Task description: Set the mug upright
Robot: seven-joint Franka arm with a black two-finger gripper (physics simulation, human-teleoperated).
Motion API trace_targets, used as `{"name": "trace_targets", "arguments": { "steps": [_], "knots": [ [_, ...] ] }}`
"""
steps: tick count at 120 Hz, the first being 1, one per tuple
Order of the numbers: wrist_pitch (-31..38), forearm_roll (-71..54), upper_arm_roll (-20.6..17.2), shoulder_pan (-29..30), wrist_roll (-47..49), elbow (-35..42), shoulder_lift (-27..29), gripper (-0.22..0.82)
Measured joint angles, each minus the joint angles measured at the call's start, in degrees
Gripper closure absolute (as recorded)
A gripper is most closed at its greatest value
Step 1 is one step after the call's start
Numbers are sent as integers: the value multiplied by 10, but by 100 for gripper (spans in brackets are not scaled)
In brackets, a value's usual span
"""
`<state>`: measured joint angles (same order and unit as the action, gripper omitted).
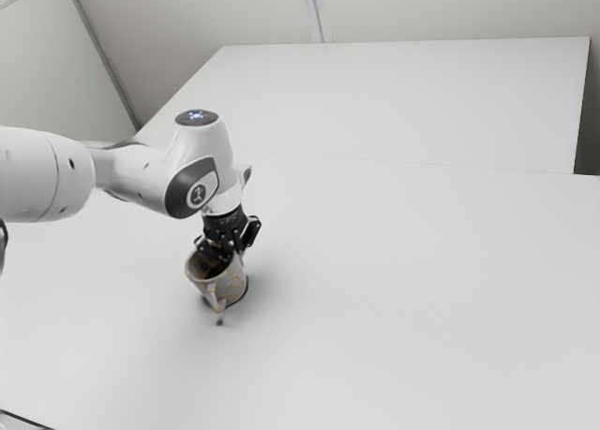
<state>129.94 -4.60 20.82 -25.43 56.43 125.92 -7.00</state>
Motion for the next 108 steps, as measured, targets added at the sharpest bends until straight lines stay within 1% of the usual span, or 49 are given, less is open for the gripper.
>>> {"name": "trace_targets", "arguments": {
  "steps": [17,39,48,58,79,100,108],
  "knots": [
    [15,25,0,8,5,3,-2,77],
    [27,41,0,9,1,2,-2,37],
    [30,43,0,9,0,1,-2,26],
    [32,44,0,9,-2,-1,0,18],
    [33,44,0,8,-4,-5,11,8],
    [16,43,0,8,-7,-8,41,3],
    [-2,41,0,9,-11,-29,50,3]
  ]
}}
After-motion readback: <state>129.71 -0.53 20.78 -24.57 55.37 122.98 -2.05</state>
